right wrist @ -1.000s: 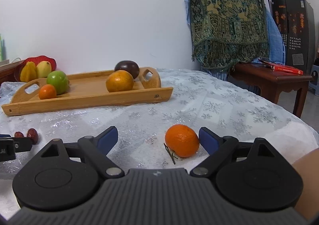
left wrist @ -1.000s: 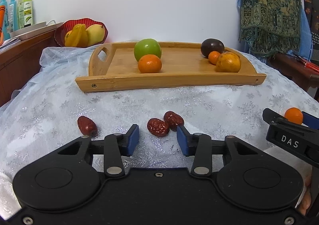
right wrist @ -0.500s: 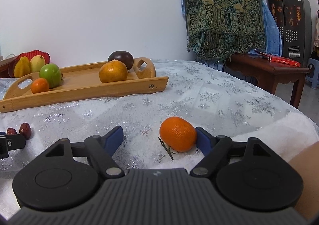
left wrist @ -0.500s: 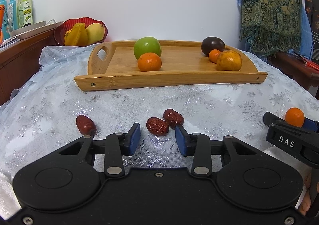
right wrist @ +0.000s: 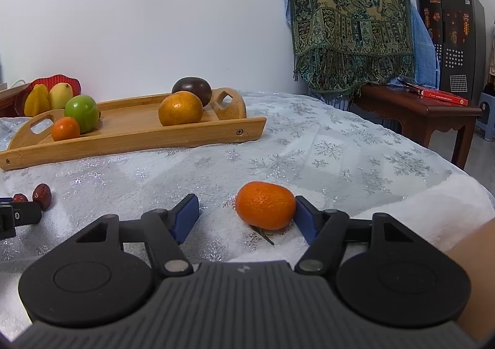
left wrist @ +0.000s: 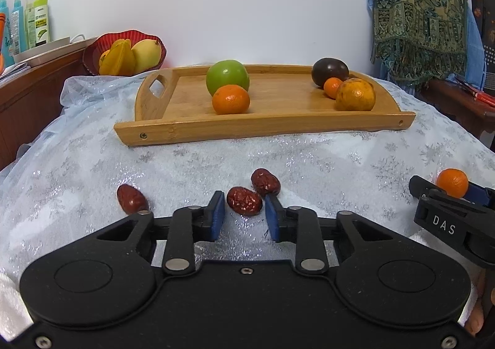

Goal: Organize fruits
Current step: 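Grasp another red date with the left gripper while the right gripper grasps a tangerine, then carry the red date and tangerine in both grippers over the tray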

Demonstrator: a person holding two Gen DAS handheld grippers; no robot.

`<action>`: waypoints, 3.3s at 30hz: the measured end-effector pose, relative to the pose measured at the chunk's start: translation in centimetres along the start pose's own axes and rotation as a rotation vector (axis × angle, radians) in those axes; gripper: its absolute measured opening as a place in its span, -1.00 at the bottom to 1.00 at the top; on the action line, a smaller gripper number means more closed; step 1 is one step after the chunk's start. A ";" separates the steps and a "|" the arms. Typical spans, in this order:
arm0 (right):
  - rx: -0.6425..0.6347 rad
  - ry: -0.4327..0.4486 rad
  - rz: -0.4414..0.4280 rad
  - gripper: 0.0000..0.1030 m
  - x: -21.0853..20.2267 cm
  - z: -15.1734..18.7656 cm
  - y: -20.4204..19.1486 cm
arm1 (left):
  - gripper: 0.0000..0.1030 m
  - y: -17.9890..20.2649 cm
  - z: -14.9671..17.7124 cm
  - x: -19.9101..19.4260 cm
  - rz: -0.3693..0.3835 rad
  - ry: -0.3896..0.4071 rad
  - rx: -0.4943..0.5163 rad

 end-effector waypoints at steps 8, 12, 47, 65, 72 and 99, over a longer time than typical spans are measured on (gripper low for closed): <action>0.013 0.025 0.023 -0.13 -0.3 -0.3 0.3 | -0.57 0.7 -0.5 -0.2 0.008 0.023 0.020; 0.062 0.024 0.008 -0.16 -0.3 -0.7 0.7 | -0.57 1.1 -0.9 -0.5 0.015 0.035 0.031; 0.096 0.067 -0.305 -0.16 9.6 -12.7 -0.1 | -0.57 -4.9 -9.4 6.0 -0.031 0.068 -0.086; 0.182 -0.131 -0.312 -0.16 17.9 -10.8 0.9 | -0.57 -6.4 -8.1 12.4 -0.094 0.000 -0.095; 0.167 -0.168 -0.340 -0.16 19.0 -10.1 0.0 | -0.57 -6.6 -8.0 13.4 -0.098 -0.001 -0.094; 0.187 -0.267 -0.360 -0.07 20.5 -8.5 -0.6 | -0.57 -6.6 -7.3 15.3 -0.103 -0.026 -0.085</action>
Point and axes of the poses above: each gripper's, at about its wrist camera, not at the fingertips, and x roughly the way its jaws point, y to its right, z to its underside, the point moved 4 cm from there along x, roughly the way its jaws point, and after that the axes turned 15 degrees about y, right-handed, at the moved point
